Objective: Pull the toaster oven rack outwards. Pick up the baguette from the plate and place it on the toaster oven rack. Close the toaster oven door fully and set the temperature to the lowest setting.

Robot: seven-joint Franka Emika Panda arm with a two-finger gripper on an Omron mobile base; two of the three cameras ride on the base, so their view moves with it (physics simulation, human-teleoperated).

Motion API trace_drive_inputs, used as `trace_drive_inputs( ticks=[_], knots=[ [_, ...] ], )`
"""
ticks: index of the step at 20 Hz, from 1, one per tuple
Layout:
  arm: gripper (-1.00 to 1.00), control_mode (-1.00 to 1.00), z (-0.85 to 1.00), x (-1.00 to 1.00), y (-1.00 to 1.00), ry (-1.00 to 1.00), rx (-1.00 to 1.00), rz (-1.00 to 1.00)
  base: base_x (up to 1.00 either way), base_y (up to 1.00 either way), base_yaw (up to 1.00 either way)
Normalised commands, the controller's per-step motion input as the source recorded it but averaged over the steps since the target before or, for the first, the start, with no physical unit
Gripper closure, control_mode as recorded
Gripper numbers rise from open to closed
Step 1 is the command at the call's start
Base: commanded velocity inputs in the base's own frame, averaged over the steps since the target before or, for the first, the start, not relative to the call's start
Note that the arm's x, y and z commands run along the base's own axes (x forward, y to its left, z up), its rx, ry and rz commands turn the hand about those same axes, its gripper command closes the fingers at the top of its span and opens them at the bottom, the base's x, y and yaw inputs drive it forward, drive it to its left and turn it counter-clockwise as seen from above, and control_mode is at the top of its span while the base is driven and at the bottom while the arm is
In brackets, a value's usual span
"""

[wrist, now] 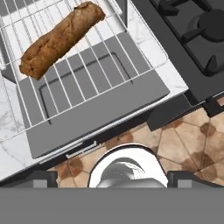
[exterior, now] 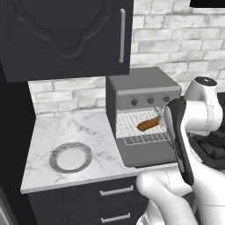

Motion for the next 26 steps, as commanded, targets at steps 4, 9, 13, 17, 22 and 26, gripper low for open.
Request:
trace_drive_inputs(
  ticks=[4, 9, 13, 17, 22, 26],
  knots=[
    [-1.00, -1.00, -0.13, 0.00, 0.00, 0.05, 0.00, 0.10, 0.00, 0.00, 0.00],
    [-1.00, -1.00, -0.15, 0.00, 0.03, 0.01, -0.07, 0.14, 0.00, 0.00, 0.00],
    [-1.00, -1.00, -0.23, 0.06, 0.12, 0.00, -0.13, 0.17, 0.00, 0.00, 0.00],
    [-1.00, -1.00, -0.28, 0.02, 0.03, -0.05, -0.06, 0.07, 0.00, 0.00, 0.00],
    [-1.00, -1.00, -0.34, 0.04, 0.02, -0.13, -0.02, 0.00, 0.00, 0.00, 0.00],
    [-1.00, -1.00, -0.31, 0.13, 0.03, -0.11, -0.02, 0.00, 0.00, 0.00, 0.00]
  ],
)
